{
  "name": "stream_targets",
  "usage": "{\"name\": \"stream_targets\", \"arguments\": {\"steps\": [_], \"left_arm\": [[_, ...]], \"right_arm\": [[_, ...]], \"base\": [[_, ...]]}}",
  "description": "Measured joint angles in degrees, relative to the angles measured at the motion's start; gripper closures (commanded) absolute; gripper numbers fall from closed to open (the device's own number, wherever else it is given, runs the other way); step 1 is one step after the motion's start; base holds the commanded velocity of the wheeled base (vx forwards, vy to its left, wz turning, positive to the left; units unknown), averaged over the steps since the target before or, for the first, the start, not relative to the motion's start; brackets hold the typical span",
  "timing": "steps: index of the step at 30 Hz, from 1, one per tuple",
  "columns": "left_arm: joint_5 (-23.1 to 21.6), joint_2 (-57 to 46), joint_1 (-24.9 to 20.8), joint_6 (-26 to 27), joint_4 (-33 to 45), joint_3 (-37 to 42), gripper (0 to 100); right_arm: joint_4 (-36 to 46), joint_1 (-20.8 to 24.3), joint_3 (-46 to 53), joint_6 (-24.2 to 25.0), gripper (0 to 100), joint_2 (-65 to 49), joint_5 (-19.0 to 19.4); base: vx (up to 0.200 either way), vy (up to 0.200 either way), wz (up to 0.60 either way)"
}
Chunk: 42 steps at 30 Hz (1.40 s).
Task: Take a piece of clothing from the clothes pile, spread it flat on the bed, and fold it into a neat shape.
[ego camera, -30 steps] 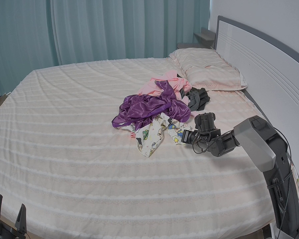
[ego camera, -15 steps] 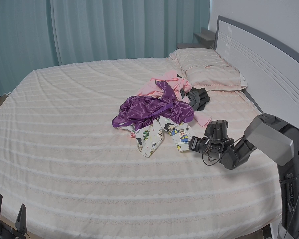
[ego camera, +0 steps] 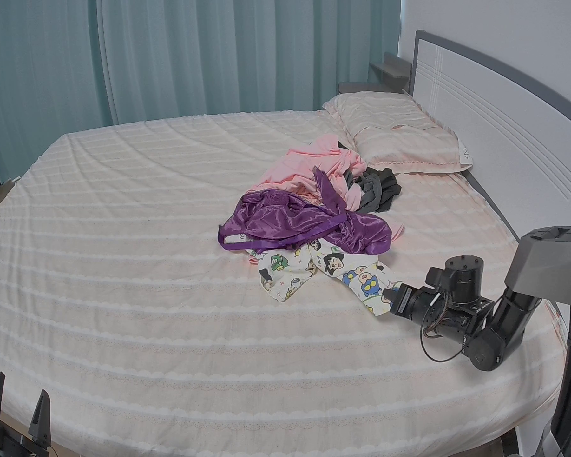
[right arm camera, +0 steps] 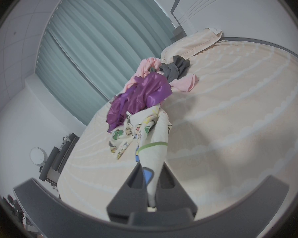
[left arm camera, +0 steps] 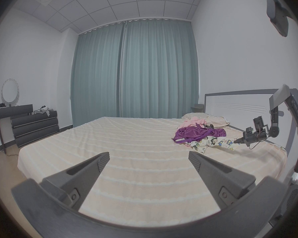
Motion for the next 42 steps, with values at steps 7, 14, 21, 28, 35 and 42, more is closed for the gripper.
{"name": "stream_targets", "arguments": {"steps": [7, 14, 21, 28, 35, 42], "left_arm": [[-0.4, 0.0, 0.0, 0.3, 0.0, 0.0, 0], [-0.6, 0.0, 0.0, 0.5, 0.0, 0.0, 0], [-0.9, 0.1, 0.0, -1.7, -1.8, -1.3, 0], [-1.8, 6.6, 0.2, -2.8, -4.2, -12.9, 0], [-8.1, 17.8, -0.2, -1.8, -5.2, -17.7, 0], [-11.6, 31.6, -3.8, -2.0, -7.7, -18.2, 0]], "right_arm": [[-5.8, 0.7, 8.1, 2.3, 100, -7.2, 0.3], [-4.7, 0.0, 4.9, 2.6, 100, -15.6, 1.2], [0.8, -1.0, -4.2, 5.1, 100, -22.6, 1.4], [3.5, -1.6, -8.6, 7.0, 100, -26.0, 1.2], [4.8, -1.8, -10.0, 8.6, 100, -28.2, 1.2], [4.3, -1.0, -4.0, 13.7, 100, -28.4, 1.1]], "base": [[0.0, 0.0, 0.0], [0.0, 0.0, 0.0], [0.0, 0.0, 0.0], [0.0, 0.0, 0.0], [0.0, 0.0, 0.0], [0.0, 0.0, 0.0]]}}
